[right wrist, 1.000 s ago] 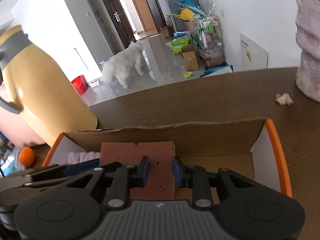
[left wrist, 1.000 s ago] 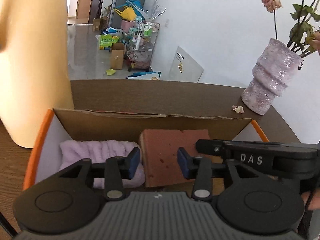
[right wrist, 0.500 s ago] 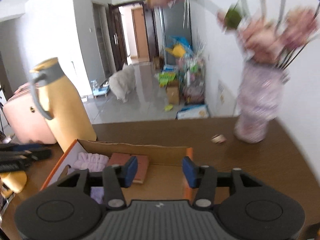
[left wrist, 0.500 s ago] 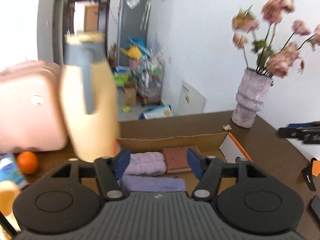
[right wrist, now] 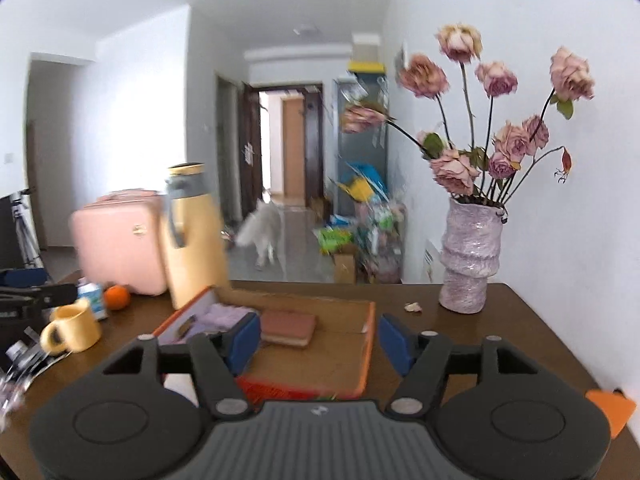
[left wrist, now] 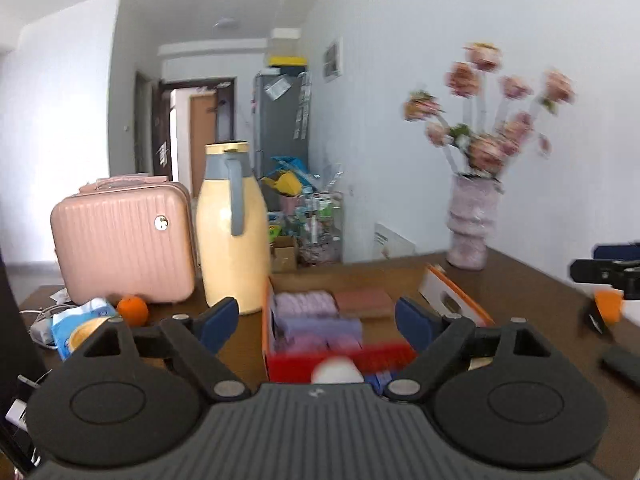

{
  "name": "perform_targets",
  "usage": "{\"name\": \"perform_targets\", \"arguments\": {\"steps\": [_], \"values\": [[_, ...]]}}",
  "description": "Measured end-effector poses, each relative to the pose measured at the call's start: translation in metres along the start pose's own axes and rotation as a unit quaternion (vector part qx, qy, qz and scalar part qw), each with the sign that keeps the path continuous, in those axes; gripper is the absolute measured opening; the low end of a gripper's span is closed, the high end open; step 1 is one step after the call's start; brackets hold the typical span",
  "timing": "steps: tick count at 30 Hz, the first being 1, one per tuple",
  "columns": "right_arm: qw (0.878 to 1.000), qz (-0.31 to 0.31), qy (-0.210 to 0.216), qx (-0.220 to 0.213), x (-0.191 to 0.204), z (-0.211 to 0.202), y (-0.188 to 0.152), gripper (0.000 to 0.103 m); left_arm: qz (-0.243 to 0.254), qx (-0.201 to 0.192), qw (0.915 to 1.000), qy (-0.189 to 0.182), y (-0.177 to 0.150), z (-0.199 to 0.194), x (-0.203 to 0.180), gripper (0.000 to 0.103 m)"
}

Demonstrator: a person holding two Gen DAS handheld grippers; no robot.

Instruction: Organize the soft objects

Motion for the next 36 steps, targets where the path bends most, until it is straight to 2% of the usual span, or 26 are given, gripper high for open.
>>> {"name": "perform_targets", "arguments": {"steps": [3, 5, 7, 10, 15, 18, 20, 23, 25, 29, 33, 36], "values": [[0.999, -0.028, 0.000, -0.015, 0.026, -0.034, -0.048, 0.074, 0.020, -0.012, 0.9996, -0.013, -0.041, -0.041, -0.013, 0.096], [0.999, -0.037, 0.000, -0.019, 0.041, -0.054, -0.081, 0.074, 0.047, -0.034, 0.9982, -0.012, -0.066, -0.070, -0.023, 0.096], [0.999, -0.044, 0.010, -0.014, 0.054, -0.071, -0.112, 0.074, 0.051, -0.044, 0.9975, -0.020, -0.094, -0.096, -0.032, 0.097], [0.999, -0.031, 0.011, -0.008, 0.067, -0.091, -0.151, 0.074, 0.045, -0.025, 0.9977, -0.044, -0.130, -0.120, -0.047, 0.100], [0.999, 0.041, 0.017, 0.022, 0.069, -0.106, -0.200, 0.074, 0.050, -0.025, 0.9971, -0.051, -0.179, -0.152, -0.063, 0.100], [0.998, 0.047, 0.021, 0.032, 0.070, -0.101, -0.205, 0.074, 0.054, 0.000, 0.9963, -0.066, -0.189, -0.144, -0.067, 0.100], [0.998, 0.052, 0.017, 0.026, 0.070, -0.095, -0.203, 0.074, 0.056, 0.003, 0.9969, -0.056, -0.190, -0.136, -0.066, 0.100], [0.998, 0.059, 0.017, 0.032, 0.071, -0.071, -0.198, 0.076, 0.032, 0.017, 0.9973, -0.063, -0.190, -0.118, -0.062, 0.100], [0.998, 0.054, 0.004, 0.035, 0.070, -0.050, -0.192, 0.081, 0.009, 0.029, 0.9967, -0.075, -0.189, -0.105, -0.058, 0.100], [0.998, 0.042, -0.005, 0.034, 0.072, 0.007, -0.168, 0.084, -0.038, 0.039, 0.9943, -0.091, -0.180, -0.081, -0.048, 0.100], [0.997, 0.046, -0.026, 0.056, 0.070, 0.071, -0.150, 0.084, -0.019, 0.045, 0.9960, -0.075, -0.171, -0.052, -0.049, 0.100], [0.994, 0.075, -0.037, 0.075, 0.058, 0.101, -0.145, 0.083, -0.019, 0.048, 0.9960, -0.074, -0.168, -0.036, -0.047, 0.100]]}}
Point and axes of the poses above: each gripper's, at about its wrist camera, not at the fingertips, and z roughly the way its jaws point, x to its left, y to its top, the point moved 8 cm from there along z, roughly the way its jaws point, and after that the axes turned 6 degrees about x, right-handed, at the moved point
